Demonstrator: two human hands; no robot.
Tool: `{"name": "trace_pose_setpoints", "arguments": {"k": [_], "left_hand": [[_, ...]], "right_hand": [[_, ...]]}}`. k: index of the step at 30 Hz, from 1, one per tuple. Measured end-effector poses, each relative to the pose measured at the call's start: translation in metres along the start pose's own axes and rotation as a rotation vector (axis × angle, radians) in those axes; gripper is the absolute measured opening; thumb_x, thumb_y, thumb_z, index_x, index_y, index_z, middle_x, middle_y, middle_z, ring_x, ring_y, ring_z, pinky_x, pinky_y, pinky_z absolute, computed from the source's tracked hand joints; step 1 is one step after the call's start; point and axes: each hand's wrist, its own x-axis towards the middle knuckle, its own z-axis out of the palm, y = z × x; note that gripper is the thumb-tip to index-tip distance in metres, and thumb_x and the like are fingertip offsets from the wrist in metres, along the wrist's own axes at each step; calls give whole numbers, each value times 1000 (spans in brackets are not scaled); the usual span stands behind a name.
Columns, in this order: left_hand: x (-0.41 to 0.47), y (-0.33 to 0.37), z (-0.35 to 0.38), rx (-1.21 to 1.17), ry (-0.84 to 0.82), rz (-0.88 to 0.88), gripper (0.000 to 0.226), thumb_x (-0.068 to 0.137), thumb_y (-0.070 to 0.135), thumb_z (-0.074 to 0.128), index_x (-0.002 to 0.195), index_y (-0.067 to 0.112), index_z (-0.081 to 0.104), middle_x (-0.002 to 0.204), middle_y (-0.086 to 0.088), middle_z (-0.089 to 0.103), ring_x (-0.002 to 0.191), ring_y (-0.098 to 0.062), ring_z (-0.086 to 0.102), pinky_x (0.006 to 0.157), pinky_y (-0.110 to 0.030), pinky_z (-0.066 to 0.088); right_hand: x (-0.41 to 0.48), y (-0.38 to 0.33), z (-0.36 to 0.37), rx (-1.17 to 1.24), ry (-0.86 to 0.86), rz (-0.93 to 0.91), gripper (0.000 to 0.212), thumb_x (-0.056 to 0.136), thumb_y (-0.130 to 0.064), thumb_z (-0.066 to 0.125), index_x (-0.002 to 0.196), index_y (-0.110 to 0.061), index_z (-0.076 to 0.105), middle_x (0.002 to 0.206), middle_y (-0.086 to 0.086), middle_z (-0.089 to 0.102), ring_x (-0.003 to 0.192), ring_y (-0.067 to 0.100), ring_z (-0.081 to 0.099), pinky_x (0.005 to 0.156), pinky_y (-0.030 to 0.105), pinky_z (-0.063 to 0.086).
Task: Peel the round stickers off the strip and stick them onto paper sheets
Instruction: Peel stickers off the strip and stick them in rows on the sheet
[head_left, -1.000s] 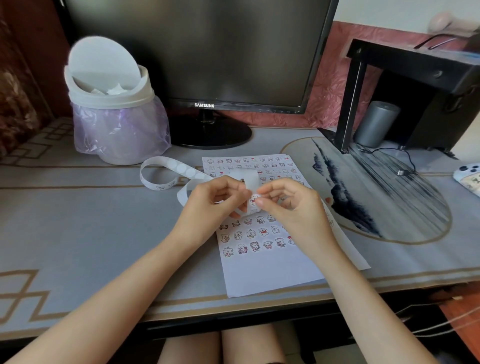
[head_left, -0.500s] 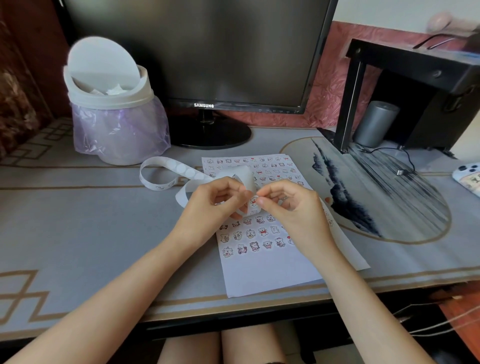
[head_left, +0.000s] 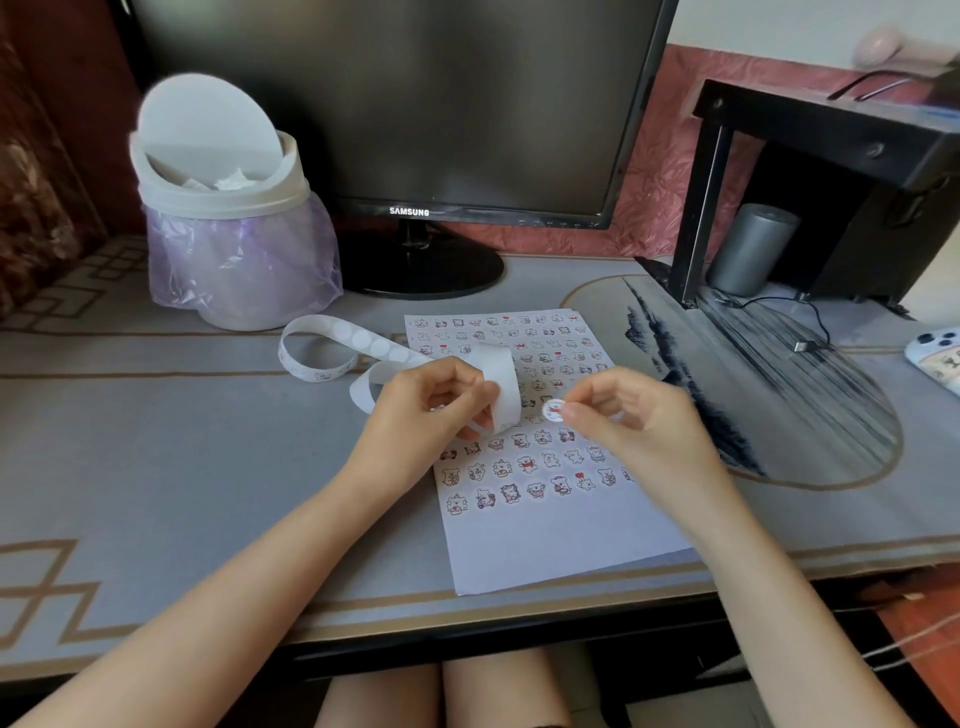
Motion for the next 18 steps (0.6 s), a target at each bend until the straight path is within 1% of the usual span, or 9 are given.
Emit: {"name": "trace_pose_setpoints", "arguments": {"k": [2,4,5,7,9,12,15,18], "left_hand": [[-1,-1,0,48,-7,13,15,90,17,62,81,5,63,71,-5,68,68,-11,65,71,-27,56],[-2,-2,1,106,-15,39,14,90,18,62,80,8,63,69,0,68,69,-12,65,72,-31,55],[-3,-2,2,133,-20,56,14,90,18,62,79,10,63,68,2,67,69,-12,64,71,-30,55],[-4,-2,2,180,-37,80,13,91,17,61,79,13,62,68,4,67,69,-13,64,69,-28,56],[-4,-3,3,213,-50,92,13,91,18,61,79,15,63,69,4,67,69,-16,65,69,-29,56],[-4,-3,2,216,-52,92,12,91,17,61,81,11,64,73,0,69,70,-18,66,68,-27,56],[-4,-3,2,215,-52,91,12,91,17,61,81,10,64,73,-1,69,69,-19,66,67,-25,56],[-4,-4,2,225,-53,90,13,92,17,61,82,10,64,73,-1,69,69,-19,67,68,-26,57]], "right_hand": [[-1,3,-17,-9,3,87,9,81,-9,71,79,-17,68,73,-6,66,64,3,58,63,16,45],[-3,7,-35,6,34,174,4,82,-9,70,80,-12,68,67,-6,64,53,-2,53,51,7,39],[-4,11,-43,3,47,213,2,82,-9,69,80,-11,69,64,-7,64,49,-3,51,47,5,36],[-6,19,-59,-38,57,287,2,82,-11,69,80,-11,69,59,-9,63,47,0,48,43,7,34],[-9,28,-69,-102,49,352,3,83,-13,69,80,-13,70,60,-7,65,50,6,46,41,11,33],[-11,35,-75,-156,30,416,2,83,-12,69,82,-10,69,55,-9,64,52,11,42,39,12,32],[-12,36,-77,-174,27,445,3,82,-12,70,81,-9,70,56,-8,64,53,12,41,39,12,31],[-11,35,-76,-188,21,451,3,82,-10,70,81,-8,69,59,-6,65,50,9,43,38,11,31]]}}
